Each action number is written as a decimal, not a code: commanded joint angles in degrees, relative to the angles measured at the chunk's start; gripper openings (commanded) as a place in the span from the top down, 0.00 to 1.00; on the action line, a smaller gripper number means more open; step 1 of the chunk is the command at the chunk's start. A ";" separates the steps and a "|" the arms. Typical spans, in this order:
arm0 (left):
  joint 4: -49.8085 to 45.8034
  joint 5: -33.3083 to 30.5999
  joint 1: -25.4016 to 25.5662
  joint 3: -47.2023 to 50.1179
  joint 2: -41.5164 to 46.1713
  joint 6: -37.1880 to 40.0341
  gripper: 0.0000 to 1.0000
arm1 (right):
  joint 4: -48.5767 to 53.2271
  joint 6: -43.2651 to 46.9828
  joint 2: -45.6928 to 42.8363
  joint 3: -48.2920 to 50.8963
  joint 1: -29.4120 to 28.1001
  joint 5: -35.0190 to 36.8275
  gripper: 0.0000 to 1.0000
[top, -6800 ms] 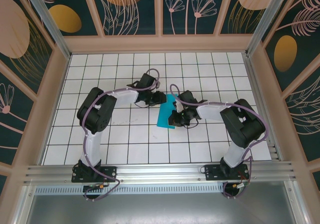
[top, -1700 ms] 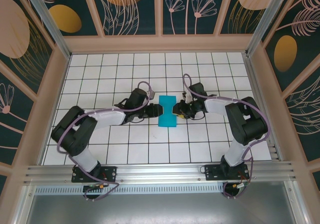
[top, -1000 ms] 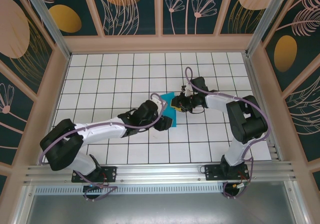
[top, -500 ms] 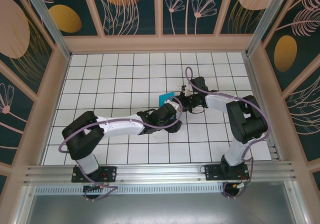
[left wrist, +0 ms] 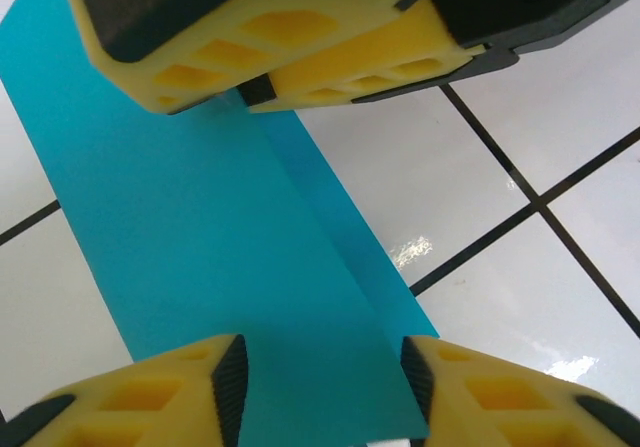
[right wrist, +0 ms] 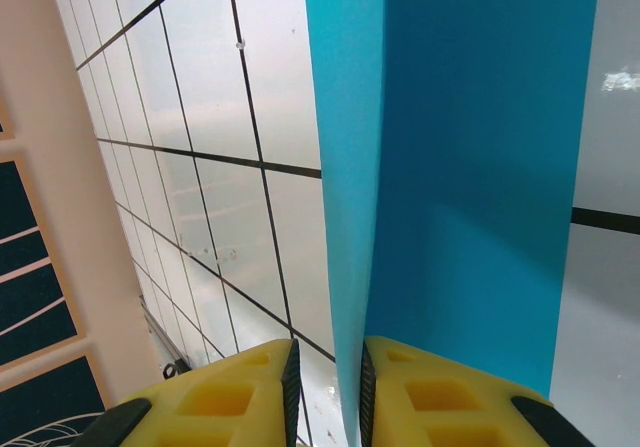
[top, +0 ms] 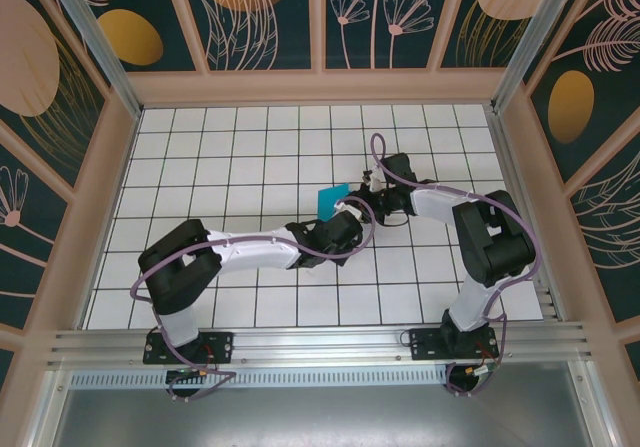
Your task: Fold a paper plane with a square sheet of paper (fold left side to right side)
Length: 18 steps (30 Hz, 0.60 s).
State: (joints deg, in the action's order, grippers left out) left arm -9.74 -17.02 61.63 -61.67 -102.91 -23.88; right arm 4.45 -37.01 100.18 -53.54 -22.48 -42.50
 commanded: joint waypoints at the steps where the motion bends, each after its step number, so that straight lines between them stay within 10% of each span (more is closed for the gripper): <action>1: -1.69 -0.13 0.16 -1.52 0.82 0.88 0.61 | 0.34 0.09 0.59 -0.86 0.05 0.35 0.75; 18: -0.10 3.18 0.09 -1.09 1.86 1.05 0.97 | 1.20 2.02 0.26 -1.44 0.13 1.38 0.74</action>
State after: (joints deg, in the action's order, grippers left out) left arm -9.87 -14.61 61.63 -61.84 -102.41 -22.57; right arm 4.56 -36.32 100.79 -53.58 -22.48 -41.82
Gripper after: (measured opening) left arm 0.049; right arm 0.264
